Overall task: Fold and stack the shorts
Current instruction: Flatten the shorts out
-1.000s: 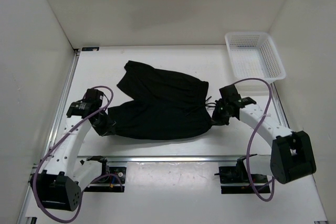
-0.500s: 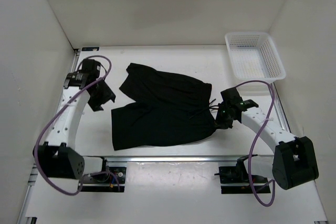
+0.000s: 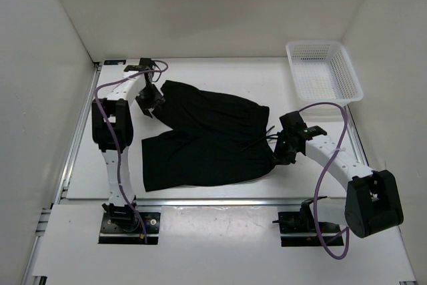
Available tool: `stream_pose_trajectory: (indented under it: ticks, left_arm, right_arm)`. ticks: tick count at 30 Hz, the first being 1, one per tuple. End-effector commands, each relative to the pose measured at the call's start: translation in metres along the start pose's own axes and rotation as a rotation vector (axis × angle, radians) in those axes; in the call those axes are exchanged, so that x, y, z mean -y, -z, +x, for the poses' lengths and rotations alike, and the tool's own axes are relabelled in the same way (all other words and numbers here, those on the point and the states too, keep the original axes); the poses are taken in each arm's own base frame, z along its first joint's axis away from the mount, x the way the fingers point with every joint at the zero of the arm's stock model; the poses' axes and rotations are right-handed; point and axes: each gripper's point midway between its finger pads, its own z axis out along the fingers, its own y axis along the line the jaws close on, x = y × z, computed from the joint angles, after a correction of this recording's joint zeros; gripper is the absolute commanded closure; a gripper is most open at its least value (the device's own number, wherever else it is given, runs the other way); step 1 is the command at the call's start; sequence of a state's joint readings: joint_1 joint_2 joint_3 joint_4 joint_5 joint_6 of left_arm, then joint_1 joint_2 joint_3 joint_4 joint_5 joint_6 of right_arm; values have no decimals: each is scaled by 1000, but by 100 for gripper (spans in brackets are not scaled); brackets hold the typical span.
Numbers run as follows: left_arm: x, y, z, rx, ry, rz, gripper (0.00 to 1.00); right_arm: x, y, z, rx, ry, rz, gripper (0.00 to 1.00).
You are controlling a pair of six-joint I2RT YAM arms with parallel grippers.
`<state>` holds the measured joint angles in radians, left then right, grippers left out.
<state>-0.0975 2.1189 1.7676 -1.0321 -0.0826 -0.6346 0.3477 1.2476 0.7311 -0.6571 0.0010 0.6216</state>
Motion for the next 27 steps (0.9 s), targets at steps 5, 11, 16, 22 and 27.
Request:
stream_pose_trajectory:
  ticks: [5,11,16,22,27]
  left_arm:
    - [16,-9,-24,71,-8,-3,39]
    - [8,-40,-10,1,-17,-55,64]
    - [-9,-42,-4,-6,-5,-111,90]
    - [-42,-13,22,-44,22,-120,90]
    - [-71,-12,52,-91,34,-157,88]
  right_arm:
    - [-2,9,-9,17,-3,11,79]
    - [-2,9,-9,17,-3,11,79]
    - [-2,9,-9,17,-3,11,82]
    - [-5,13,-13,32,-2,0,82]
    - [-7,14,-16,40,-2,-5,82]
